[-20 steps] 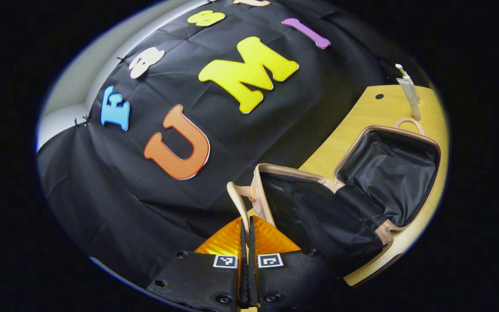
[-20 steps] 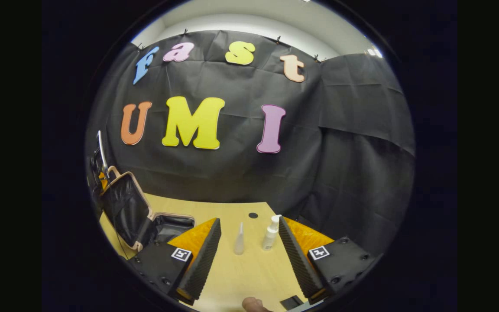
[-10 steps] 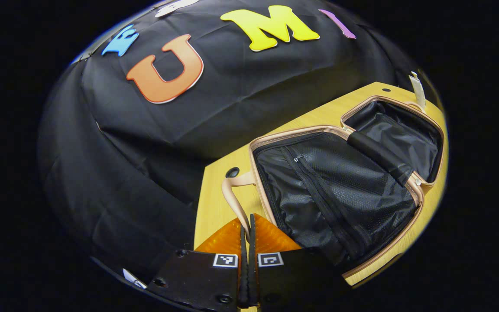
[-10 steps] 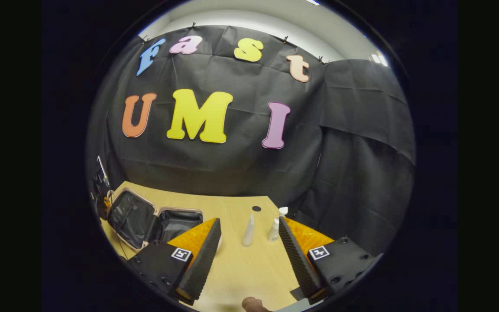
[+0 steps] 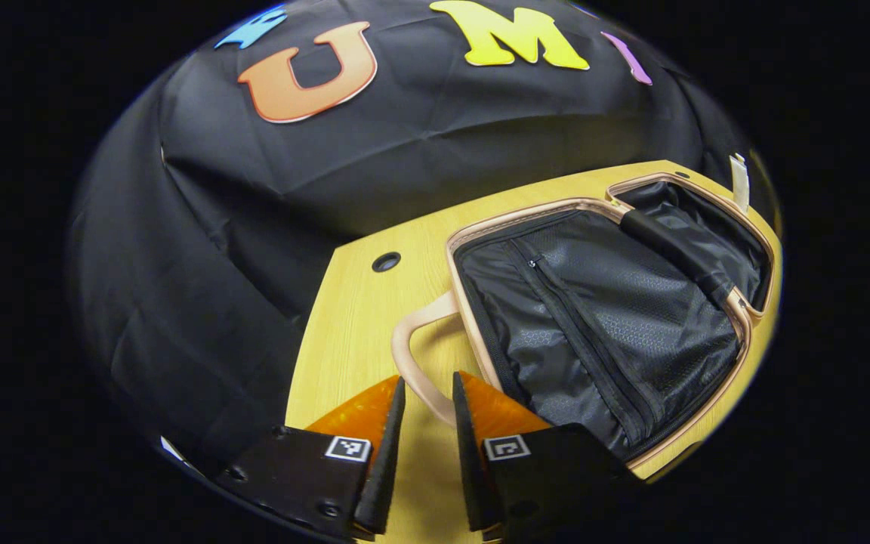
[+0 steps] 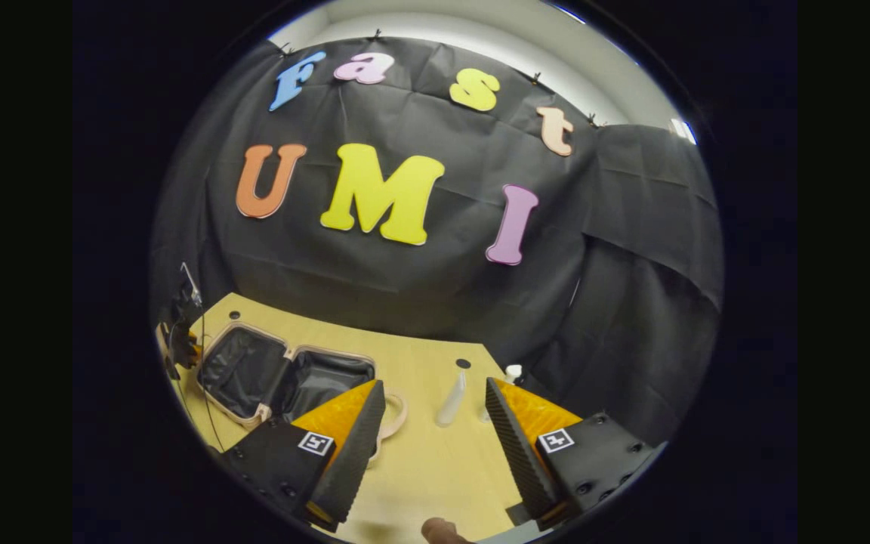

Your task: First open the suitcase, pack the skin care products into it, and then close the suitcase.

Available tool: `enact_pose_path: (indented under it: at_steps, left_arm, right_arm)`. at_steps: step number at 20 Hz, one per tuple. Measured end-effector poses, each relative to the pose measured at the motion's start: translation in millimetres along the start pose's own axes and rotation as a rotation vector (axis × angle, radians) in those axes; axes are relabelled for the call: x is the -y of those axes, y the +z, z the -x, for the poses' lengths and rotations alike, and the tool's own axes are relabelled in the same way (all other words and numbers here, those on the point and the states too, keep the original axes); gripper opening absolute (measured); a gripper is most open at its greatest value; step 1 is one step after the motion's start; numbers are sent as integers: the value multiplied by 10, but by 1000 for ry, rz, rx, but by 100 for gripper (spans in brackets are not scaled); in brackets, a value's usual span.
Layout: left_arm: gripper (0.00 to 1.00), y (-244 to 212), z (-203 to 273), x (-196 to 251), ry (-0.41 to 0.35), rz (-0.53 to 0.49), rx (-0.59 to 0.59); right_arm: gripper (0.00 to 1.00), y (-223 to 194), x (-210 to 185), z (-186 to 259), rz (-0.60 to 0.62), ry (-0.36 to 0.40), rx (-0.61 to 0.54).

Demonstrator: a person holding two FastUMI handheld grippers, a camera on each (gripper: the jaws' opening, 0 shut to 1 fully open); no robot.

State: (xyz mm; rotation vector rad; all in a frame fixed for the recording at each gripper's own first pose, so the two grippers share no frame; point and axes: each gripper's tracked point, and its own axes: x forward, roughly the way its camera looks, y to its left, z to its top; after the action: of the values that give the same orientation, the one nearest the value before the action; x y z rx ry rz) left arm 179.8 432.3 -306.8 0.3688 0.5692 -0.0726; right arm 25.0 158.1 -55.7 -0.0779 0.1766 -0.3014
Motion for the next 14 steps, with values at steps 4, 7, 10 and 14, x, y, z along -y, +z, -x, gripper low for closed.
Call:
enact_pose_path:
  at_steps: [4, 7, 10, 14]
  left_arm:
    - [78, 281, 207, -15, 25, -10, 57]
    - [98, 651, 471, 268, -10, -9, 123]
    - [99, 994, 691, 740, -53, -29, 165]
    - [99, 1462, 977, 1666, -158, -39, 217]
  right_arm:
    - [80, 2, 36, -47, 6, 13, 9]
    - [80, -26, 106, -98, -13, 21, 12]
    - [80, -123, 247, -216, 3, 35, 7]
    - [79, -266, 594, -377, -24, 57, -5]
